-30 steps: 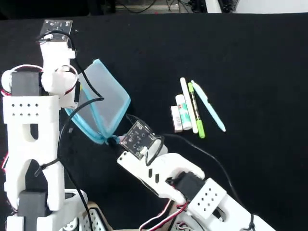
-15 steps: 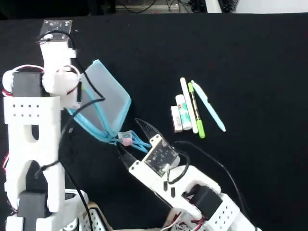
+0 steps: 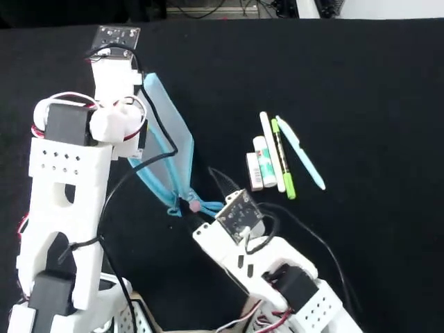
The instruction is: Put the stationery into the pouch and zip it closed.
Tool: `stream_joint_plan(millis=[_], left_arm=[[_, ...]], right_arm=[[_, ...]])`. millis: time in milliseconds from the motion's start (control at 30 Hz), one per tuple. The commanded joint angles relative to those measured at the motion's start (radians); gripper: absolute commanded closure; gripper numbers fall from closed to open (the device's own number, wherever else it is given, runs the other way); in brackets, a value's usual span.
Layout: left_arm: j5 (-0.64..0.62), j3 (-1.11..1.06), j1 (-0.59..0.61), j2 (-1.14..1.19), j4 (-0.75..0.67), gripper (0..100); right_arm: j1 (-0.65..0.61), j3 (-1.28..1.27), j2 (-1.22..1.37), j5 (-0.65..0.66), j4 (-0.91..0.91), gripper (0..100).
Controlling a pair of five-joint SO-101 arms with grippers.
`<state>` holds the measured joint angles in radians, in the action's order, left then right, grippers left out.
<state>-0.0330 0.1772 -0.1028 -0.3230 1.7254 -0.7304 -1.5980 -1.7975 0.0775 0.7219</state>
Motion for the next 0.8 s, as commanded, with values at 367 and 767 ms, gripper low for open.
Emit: stream_joint_plan(millis=[367,767], left_arm=[[0.003,0.007,-0.021,-0.005,0.034,97],[0.063,-0.008,-0.021,-0.006,0.032,97]], right_arm=[[0.075,-0.056,-0.064,-0.003,-0.097,75.3],[0.186,-0.007,-0.065,-0.002,-0.095,98.5]])
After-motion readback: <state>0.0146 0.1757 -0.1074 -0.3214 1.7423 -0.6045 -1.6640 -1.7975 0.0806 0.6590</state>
